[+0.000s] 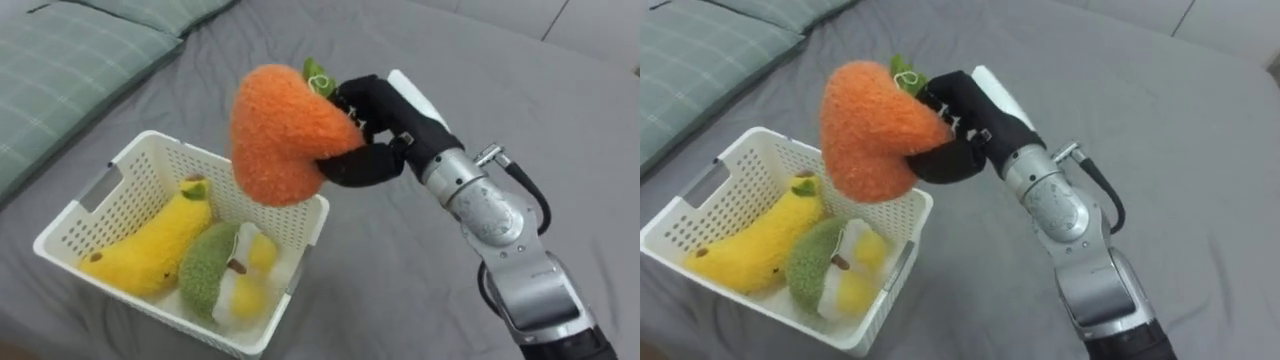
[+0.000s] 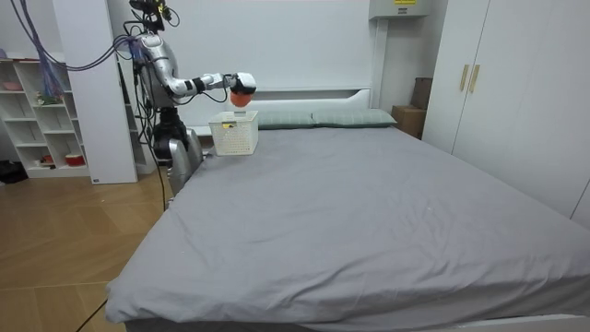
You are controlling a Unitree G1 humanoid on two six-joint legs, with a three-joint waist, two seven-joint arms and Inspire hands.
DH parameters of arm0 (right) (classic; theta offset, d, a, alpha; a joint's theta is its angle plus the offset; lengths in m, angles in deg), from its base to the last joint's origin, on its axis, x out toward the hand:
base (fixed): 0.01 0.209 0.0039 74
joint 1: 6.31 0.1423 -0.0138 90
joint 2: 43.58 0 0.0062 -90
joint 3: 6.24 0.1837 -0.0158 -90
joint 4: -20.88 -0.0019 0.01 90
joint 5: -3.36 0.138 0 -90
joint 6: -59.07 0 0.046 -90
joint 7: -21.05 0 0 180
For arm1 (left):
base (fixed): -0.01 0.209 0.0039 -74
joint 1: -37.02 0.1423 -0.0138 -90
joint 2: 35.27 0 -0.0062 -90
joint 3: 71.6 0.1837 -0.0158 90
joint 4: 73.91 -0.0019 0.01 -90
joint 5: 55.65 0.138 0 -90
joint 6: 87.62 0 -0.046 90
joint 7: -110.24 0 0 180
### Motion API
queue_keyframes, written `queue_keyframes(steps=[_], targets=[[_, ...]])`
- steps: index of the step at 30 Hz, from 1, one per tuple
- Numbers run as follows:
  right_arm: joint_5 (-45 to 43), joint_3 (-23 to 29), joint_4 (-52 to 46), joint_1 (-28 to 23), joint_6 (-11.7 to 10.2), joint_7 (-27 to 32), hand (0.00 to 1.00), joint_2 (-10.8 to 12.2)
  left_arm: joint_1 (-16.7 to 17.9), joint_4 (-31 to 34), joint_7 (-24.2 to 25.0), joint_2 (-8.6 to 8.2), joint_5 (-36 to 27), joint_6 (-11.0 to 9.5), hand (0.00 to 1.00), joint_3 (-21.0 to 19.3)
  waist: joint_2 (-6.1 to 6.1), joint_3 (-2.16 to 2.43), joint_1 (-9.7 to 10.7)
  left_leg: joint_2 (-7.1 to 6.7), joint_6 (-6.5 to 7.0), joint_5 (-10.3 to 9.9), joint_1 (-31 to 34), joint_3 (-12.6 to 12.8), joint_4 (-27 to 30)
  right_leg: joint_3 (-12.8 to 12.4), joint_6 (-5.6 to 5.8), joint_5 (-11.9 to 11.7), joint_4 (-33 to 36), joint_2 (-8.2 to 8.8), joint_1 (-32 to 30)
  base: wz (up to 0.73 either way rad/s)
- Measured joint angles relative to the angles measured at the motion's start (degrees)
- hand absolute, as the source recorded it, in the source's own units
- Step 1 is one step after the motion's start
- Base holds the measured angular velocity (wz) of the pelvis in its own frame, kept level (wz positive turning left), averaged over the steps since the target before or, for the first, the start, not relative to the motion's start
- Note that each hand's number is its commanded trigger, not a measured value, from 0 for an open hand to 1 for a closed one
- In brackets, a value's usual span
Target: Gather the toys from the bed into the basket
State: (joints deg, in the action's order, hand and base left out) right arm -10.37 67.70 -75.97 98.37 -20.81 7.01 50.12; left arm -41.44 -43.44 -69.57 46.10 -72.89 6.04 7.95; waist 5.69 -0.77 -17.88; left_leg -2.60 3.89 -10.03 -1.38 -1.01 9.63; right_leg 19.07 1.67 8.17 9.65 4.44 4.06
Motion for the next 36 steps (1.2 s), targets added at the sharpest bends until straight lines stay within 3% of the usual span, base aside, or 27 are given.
queue_keyframes(steps=[2,3,4,5,7,8,13,24,36], targets=[[0.15,-0.78,0.00,0.00,0.00,-0.03,1.00,0.36,-0.07,-0.01,0.05,-0.01,0.00,0.00,0.00,-0.11,0.20,-0.05,-1.18,-0.04,0.06,0.04,0.00,-0.04,0.00,0.07,0.01,0.00,-0.01,0.05,0.04,0.02],[0.19,-0.98,0.00,0.01,0.00,-0.36,0.95,0.41,-0.28,0.00,0.11,0.00,0.01,0.00,0.00,-0.11,0.30,-0.10,-1.69,-0.09,0.08,0.05,0.06,-0.18,0.01,0.13,0.01,0.00,-0.01,0.08,0.06,0.05],[0.18,-1.15,0.00,0.01,0.00,-0.45,0.81,0.40,-0.31,0.00,0.12,0.01,0.02,0.00,0.00,-0.11,0.33,-0.12,-2.06,-0.13,0.10,0.06,0.08,-0.36,0.02,0.14,0.02,0.00,-0.01,0.09,0.11,0.07],[0.04,-1.74,0.00,0.02,0.01,-0.48,0.46,0.39,-0.29,0.01,0.12,0.07,0.04,0.00,0.00,-0.10,0.35,-0.16,-2.64,-0.16,0.10,0.07,0.08,-0.58,0.03,0.36,0.02,0.00,-0.01,0.10,0.18,0.10],[-0.30,-3.45,0.01,0.03,0.06,-1.06,0.11,0.44,-0.50,0.05,0.11,0.06,0.30,0.04,0.00,-0.10,0.43,-0.18,-2.97,-0.21,0.08,0.07,0.12,-1.02,0.07,1.01,0.03,0.01,-0.05,0.15,0.36,0.10],[-0.35,-3.84,0.01,0.03,0.10,-1.33,0.01,0.44,-0.50,0.05,0.10,0.06,0.63,0.05,0.00,-0.10,0.48,-0.22,-3.04,-0.22,0.08,0.08,0.14,-1.10,0.07,1.05,0.03,0.01,-0.07,0.17,0.38,0.09],[-0.31,-5.43,2.31,0.05,1.02,-3.57,0.00,0.96,-0.56,-0.29,0.10,0.46,1.18,0.21,0.00,-0.13,1.08,-0.55,-3.39,-0.27,0.02,0.12,0.13,-1.61,0.11,1.43,0.03,0.01,-0.19,0.18,0.63,0.05],[-0.14,-5.62,6.13,0.05,2.11,-4.21,0.00,0.88,-2.06,-3.45,-0.06,1.30,1.09,1.18,0.00,-0.55,2.00,-0.20,-3.67,-0.36,0.01,0.17,0.22,-1.89,0.12,1.60,0.03,0.01,-0.18,0.23,0.59,0.01],[-0.24,-5.63,8.54,0.04,2.03,-3.12,0.00,0.70,-2.45,-4.66,-0.02,2.14,1.20,1.17,0.00,-0.52,2.09,-0.25,-2.81,-0.39,0.01,0.18,0.17,-1.88,0.23,1.63,0.03,0.01,-0.16,0.37,0.69,0.00]])
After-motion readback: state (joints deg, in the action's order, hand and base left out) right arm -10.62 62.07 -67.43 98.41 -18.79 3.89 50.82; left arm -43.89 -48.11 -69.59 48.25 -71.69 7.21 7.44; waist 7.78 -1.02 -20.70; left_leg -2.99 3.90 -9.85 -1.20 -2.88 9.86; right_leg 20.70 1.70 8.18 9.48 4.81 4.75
